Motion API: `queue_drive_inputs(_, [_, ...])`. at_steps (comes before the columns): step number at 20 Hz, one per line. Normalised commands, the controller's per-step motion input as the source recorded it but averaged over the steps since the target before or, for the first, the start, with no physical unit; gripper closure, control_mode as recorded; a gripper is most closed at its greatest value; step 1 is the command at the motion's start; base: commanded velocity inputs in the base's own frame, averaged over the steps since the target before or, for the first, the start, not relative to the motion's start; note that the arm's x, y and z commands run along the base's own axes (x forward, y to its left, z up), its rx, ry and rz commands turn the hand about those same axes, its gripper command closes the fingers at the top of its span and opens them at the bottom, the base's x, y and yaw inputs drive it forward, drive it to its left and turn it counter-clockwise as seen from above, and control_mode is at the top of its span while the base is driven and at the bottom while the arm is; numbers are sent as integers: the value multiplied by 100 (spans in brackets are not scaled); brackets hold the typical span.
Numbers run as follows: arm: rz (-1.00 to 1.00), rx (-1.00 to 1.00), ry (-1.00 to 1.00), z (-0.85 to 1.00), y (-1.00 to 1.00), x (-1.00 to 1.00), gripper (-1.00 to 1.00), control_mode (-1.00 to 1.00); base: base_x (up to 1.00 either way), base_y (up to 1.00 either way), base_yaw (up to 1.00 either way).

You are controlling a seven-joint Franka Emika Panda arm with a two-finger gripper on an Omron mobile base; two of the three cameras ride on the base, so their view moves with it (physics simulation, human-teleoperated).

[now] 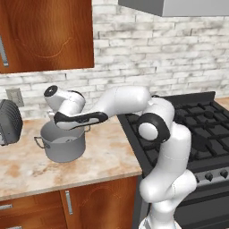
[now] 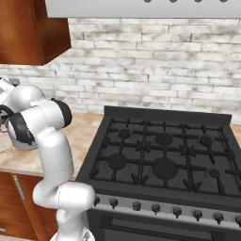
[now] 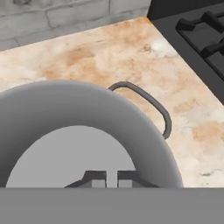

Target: Turn on the sink faucet. Then move the mushroom from the counter to the sink. Turn off the sink. Move the vegetable from the sink to the pot next to the stove. Finally move the pot to the front center burner.

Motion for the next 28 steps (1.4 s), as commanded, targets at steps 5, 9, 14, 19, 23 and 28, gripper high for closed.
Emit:
queue_drive_inputs(5, [0,0,6,-31,17,44,100,-100,0,0,0])
queue_drive_inputs(9, [0,0,1,-10,5,5,-100,-100,0,0,0])
queue_drive_inputs(14, [0,0,0,0,0,-4,-100,-100,0,0,0])
queue_drive_inputs(19, [-3,0,0,0,-17,-27,-100,-100,0,0,0])
queue_drive_inputs(23, [-11,0,1,0,-40,-54,-100,-100,0,0,0])
queue_drive_inputs(28, [-17,1,6,0,-40,-61,-100,-100,0,0,0])
